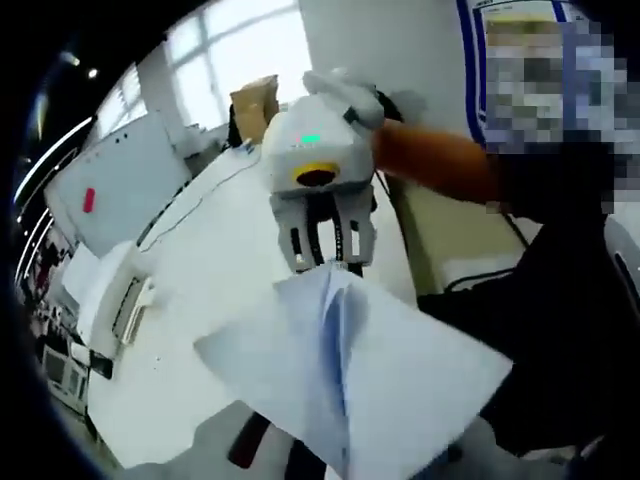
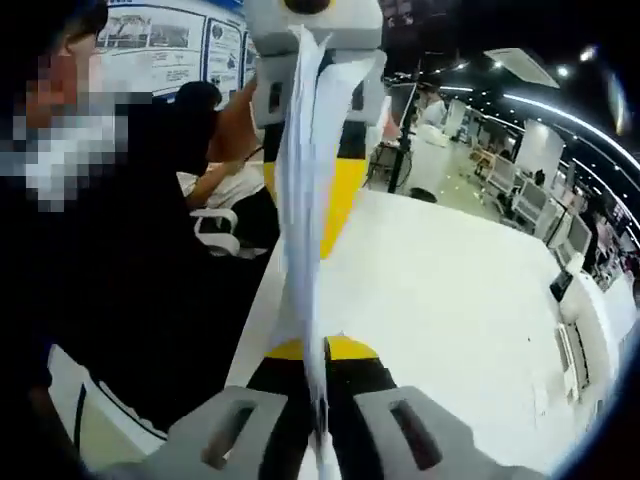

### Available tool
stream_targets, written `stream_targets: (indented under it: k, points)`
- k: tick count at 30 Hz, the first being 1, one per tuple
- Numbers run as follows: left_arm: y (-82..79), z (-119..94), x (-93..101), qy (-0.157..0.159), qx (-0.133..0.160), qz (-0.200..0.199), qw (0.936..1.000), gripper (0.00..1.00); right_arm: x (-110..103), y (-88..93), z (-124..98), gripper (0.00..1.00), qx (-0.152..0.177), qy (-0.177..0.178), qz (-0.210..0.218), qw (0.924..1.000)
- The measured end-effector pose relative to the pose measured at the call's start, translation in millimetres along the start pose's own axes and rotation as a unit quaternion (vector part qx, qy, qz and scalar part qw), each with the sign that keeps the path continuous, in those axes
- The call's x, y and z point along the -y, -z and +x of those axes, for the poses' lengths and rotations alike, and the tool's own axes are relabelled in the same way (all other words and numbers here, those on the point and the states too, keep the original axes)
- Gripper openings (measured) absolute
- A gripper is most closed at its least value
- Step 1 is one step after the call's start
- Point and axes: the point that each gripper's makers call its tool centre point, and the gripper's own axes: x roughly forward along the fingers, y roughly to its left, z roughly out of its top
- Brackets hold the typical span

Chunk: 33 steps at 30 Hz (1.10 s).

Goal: Organize the stack of printing papers by aligning and flattening the scattered papers on the table

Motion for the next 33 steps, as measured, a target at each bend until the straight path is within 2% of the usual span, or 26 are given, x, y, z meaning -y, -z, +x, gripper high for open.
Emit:
stream_targets:
  k: [5,7,10,11,13,16,18,19,20,21,25,26,28,29,31,33]
  points:
    - [0.5,-5,-4.5,-0.005,0.033,-0.008,0.9994,0.06,2,-1.2,-7,0.00,0.028,0.003,0.025,0.9993]
    - [-6.6,-11,-13.7,-0.028,0.066,0.000,0.9974,0.09,6,-1.5,-12,0.00,0.035,0.014,0.033,0.9987]
    - [-11.4,-26,-24.4,-0.057,0.095,0.011,0.9937,0.21,11,-3.0,-18,0.00,0.047,0.031,0.038,0.9977]
    - [-11.0,-36,-37.3,-0.068,0.109,0.013,0.9916,0.25,13,-5.2,-22,0.00,0.058,0.037,0.041,0.9968]
    - [-14.7,-48,-46.0,-0.090,0.137,0.016,0.9863,0.30,16,-11.7,-30,0.00,0.089,0.054,0.038,0.9939]
    - [-18.6,-81,-61.9,-0.144,0.207,0.015,0.9674,0.38,18,-17.9,-41,0.00,0.129,0.077,0.035,0.9880]
    - [-19.6,-101,-65.2,-0.164,0.261,0.015,0.9512,0.46,20,-18.2,-49,0.00,0.149,0.098,0.035,0.9833]
    - [-18.2,-107,-65.9,-0.169,0.278,0.004,0.9457,0.50,21,-18.1,-51,0.00,0.157,0.105,0.037,0.9814]
    - [-15.7,-118,-68.6,-0.180,0.313,-0.013,0.9325,0.54,21,-18.7,-54,0.00,0.169,0.113,0.040,0.9784]
    - [-12.5,-123,-69.3,-0.184,0.334,-0.021,0.9242,0.56,21,-19.8,-57,0.00,0.182,0.119,0.041,0.9752]
    - [14.8,-121,-81.3,-0.208,0.357,-0.060,0.9089,0.65,15,-25.8,-63,0.00,0.224,0.126,0.041,0.9655]
    - [21.3,-121,-84.5,-0.217,0.373,-0.062,0.8998,0.70,13,-29.8,-65,0.00,0.241,0.130,0.040,0.9610]
    - [30.3,-117,-85.4,-0.214,0.401,-0.083,0.8870,0.76,8,-37.0,-68,0.00,0.269,0.134,0.036,0.9533]
    - [33.3,-114,-84.8,-0.208,0.408,-0.093,0.8841,0.76,6,-39.6,-68,0.00,0.279,0.133,0.036,0.9503]
    - [39.3,-102,-78.1,-0.174,0.444,-0.114,0.8717,0.77,2,-45.0,-68,0.00,0.303,0.133,0.036,0.9430]
    - [39.4,-89,-67.9,-0.147,0.458,-0.115,0.8690,0.80,-1,-49.3,-65,0.00,0.324,0.127,0.045,0.9364]
